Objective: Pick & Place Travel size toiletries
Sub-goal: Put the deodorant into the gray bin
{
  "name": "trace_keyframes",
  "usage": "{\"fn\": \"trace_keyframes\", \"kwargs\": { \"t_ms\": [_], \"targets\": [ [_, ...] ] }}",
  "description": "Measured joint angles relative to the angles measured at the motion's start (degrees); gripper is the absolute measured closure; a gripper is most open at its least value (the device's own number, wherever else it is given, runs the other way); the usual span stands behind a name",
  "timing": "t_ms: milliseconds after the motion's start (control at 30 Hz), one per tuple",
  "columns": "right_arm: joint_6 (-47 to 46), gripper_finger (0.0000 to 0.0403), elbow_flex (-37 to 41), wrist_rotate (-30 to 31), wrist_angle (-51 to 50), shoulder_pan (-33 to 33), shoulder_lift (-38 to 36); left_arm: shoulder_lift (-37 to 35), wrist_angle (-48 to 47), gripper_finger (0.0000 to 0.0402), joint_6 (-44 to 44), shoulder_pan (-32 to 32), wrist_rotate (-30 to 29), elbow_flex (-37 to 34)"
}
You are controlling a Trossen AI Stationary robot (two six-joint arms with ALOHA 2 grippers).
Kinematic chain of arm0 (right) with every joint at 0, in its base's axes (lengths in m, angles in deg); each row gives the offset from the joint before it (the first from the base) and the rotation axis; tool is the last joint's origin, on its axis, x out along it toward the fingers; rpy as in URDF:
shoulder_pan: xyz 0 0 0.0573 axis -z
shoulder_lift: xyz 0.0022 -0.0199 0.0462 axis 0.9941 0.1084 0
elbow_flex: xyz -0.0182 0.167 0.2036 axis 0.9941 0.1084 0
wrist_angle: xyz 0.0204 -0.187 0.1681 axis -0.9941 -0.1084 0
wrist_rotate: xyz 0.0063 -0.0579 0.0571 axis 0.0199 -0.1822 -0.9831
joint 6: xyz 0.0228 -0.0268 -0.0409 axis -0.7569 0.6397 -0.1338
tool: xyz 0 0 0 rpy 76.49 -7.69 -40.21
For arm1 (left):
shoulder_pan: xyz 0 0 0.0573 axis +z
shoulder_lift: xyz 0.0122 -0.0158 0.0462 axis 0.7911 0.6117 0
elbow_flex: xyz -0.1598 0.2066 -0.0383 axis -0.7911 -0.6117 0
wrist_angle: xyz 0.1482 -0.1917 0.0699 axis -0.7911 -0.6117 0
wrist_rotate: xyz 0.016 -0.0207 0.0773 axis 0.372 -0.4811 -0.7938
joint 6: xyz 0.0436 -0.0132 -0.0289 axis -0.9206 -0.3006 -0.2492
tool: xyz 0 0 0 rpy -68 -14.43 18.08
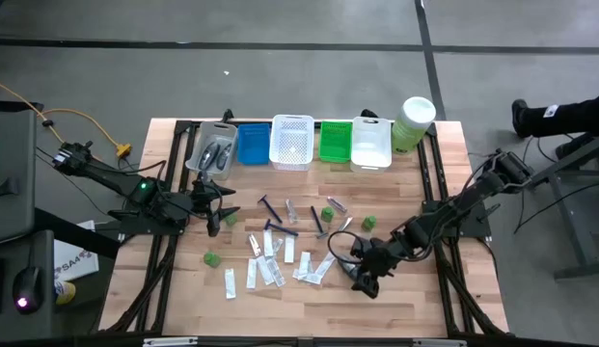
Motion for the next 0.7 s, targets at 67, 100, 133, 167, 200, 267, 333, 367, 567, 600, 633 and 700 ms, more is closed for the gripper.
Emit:
{"fn": "trace_keyframes", "kwargs": {
  "t_ms": [67,100,133,167,200,267,333,367,567,600,633,700],
  "targets": [
    [0.21,0.011,-1.17,0.8,-0.02,-0.61,0.0,0.01,0.0,0.0153,0.0,0.0,0.0,0.0],
    [0.34,0.011,-1.83,1.37,-0.17,-0.9,0.0,0.02,0.0,0.0153,0.0,0.0,0.0,0.0],
    [0.42,0.011,-2.58,1.96,-0.61,-1.2,0.0,0.02,0.0,0.0153,0.0,0.0,0.0,0.0],
    [0.58,0.011,-3.5,2.76,-1.43,-1.54,0.0,0.02,0.0,0.0153,0.0,0.0,0.0,0.0],
    [0.67,0.011,-4.63,3.77,-2.71,-1.87,0.0,0.0,0.0,0.0153,0.0,0.0,0.0,0.0],
    [0.78,0.011,-7.15,5.68,-5.94,-2.37,0.6,0.01,-0.02,0.0153,0.0,0.0,0.0,0.0],
    [0.77,0.011,-10.5,6.9,-10.3,-2.72,2.14,0.0,-0.01,0.0153,0.0,0.0,0.0,0.0],
    [0.4,0.011,-12.35,7.4,-13.12,-3.06,3.26,0.0,-0.02,0.0153,0.0,0.0,0.0,0.0],
    [-4.32,0.011,-24.04,7.62,-30.51,-3.11,13.08,0.0,-0.02,0.0153,0.0,0.0,0.02,0.0],
    [-5.68,0.011,-25.36,7.65,-32.9,-2.9,14.73,0.02,-0.04,0.0153,0.0,0.0,0.02,0.0],
    [-7.08,0.011,-26.49,7.66,-34.95,-2.83,16.16,0.01,-0.04,0.0153,0.0,0.0,0.02,0.0],
    [-9.8,0.011,-27.81,7.69,-37.61,-2.74,18.42,0.0,-0.04,0.0153,-0.03,0.0,0.02,0.0]
  ]
}}
